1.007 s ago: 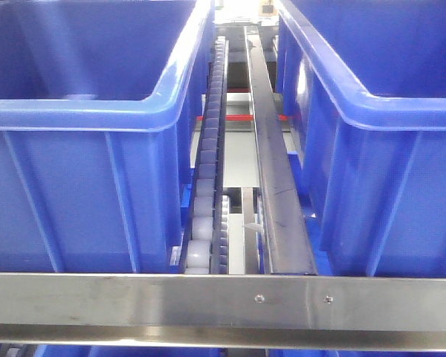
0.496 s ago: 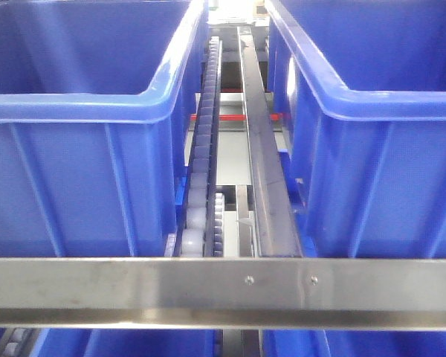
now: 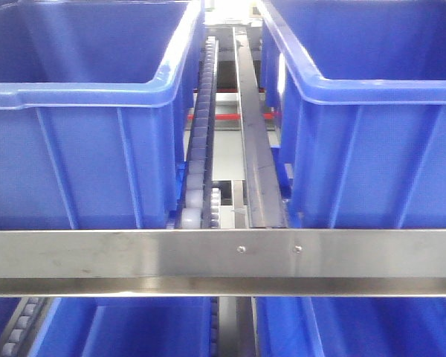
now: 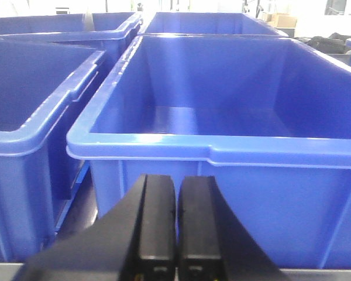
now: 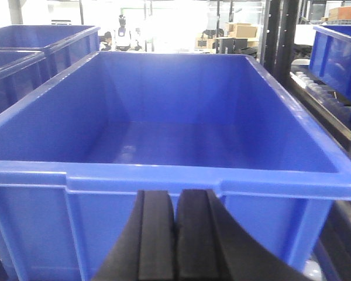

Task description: Pick and sort blue part to right shelf

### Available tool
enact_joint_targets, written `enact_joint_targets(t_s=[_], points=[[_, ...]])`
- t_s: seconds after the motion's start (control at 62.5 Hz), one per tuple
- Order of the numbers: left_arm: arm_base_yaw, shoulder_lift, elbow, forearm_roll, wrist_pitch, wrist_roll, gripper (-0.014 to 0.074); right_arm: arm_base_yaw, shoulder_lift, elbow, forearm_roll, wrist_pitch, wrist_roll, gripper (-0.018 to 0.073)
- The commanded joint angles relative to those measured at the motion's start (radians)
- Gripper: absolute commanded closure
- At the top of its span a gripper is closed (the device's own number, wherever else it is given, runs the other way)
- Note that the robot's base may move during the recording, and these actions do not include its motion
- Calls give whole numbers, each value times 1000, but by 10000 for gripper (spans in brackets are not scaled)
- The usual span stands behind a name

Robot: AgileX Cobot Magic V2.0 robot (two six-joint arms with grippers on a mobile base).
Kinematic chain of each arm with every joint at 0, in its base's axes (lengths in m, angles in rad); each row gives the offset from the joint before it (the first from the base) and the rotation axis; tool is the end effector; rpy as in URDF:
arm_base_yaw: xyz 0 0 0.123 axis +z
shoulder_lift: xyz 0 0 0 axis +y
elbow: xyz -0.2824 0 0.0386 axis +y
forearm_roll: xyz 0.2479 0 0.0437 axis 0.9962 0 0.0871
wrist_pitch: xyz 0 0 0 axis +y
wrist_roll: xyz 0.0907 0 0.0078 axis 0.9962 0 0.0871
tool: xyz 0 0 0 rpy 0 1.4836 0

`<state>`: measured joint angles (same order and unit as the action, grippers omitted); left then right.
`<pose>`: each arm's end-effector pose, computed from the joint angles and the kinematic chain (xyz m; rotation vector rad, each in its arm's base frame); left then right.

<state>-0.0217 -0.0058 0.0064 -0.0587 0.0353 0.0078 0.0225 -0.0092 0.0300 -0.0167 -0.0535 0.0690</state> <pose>0.0562 -0.0014 0.2081 -0.0205 1.5196 -0.0596 0.0564 0.0013 0.2083 0.0209 1.4511 0.0619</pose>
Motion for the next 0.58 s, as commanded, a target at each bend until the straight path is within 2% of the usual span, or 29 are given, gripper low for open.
enact_joint_targets(t_s=[0.0,0.56], points=[[-7,-23,24,-8,-94,-8,473,-4,-23,-21,0,-95,-3,520],[-7,-23,24,-8,-94,-8,473,-4,-23,-21,0,-95,-3,520]])
